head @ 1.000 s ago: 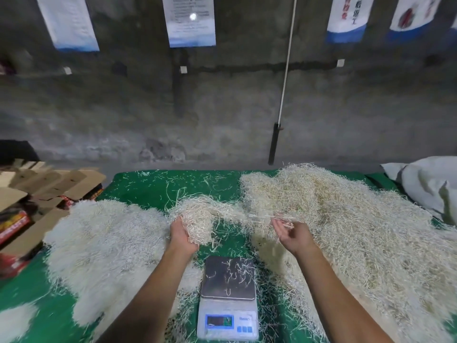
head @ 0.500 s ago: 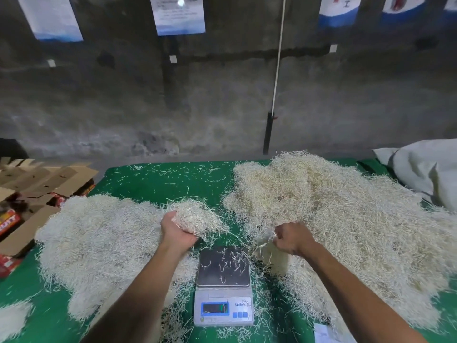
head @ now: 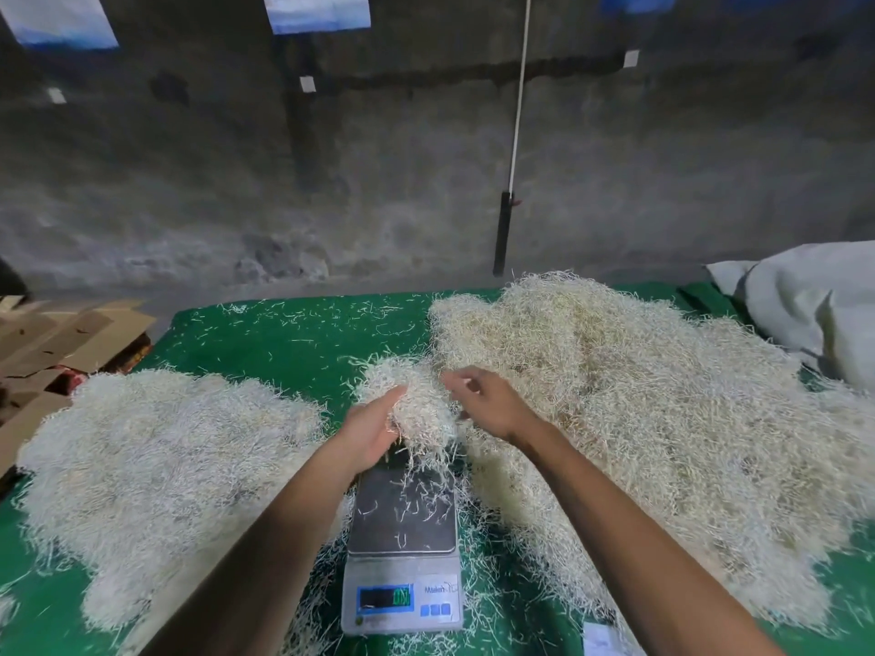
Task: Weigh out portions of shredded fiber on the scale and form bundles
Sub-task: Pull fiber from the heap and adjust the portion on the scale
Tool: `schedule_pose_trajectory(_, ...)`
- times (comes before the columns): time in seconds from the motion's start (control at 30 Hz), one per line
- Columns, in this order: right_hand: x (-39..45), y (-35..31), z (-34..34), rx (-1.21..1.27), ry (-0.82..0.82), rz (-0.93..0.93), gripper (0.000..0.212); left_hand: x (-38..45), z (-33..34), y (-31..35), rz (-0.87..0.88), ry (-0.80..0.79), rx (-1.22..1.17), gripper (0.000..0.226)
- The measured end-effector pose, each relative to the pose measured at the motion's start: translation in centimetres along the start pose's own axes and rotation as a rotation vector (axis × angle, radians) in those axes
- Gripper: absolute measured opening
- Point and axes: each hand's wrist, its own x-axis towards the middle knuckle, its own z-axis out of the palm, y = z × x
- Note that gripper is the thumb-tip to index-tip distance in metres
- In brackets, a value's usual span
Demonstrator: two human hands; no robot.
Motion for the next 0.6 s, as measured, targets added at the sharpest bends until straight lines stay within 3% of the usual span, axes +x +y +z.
schedule_pose_trajectory(0.03,0.1,-0.3,0.9,0.138,-0.082,0.035,0.078,-0.2,0.4,0.0,0.033,-0.016,0.023,0.060)
schedule_pose_trajectory(0.1,0.4,-0.1,2.8,0.161,-0.144,0.072,0.100,-0.5,0.5,0.1,0.018,-0.045,0.133,0.086)
schedule_pose_trajectory(0.17,1.0,1.2,3.8,0.203,-0.097,0.110,0.090,-0.5,-0.4,0.1,0.025,-0.002,0.242,0.120)
schedule_pose_trajectory(0.27,1.2,2.9,3.5,0.418,-0.012,0.222,0.073,-0.8,-2.8,-0.1,0.038,0.037,0.230,0.137)
schedule_pose_trajectory(0.37,0.9,3.9,3.8,0.482,0.092,0.258,0.074,-1.8,-5.0,-0.7,0.027,0.012,0.204,0.118)
schedule_pose_trajectory(0.47,0.2,3.7,5.6,0.492,0.204,0.282,0.077,-2.1,-6.5,-2.1,0.030,-0.093,0.344,0.052)
schedule_pose_trajectory(0.53,-0.7,2.8,6.9,0.353,0.311,0.277,0.069,-2.7,-6.8,-3.2,0.014,-0.088,0.352,0.062)
schedule_pose_trajectory(0.6,-1.4,2.5,8.6,0.026,0.463,0.247,0.062,-3.0,-6.9,-4.0,0.004,-0.020,0.406,0.081)
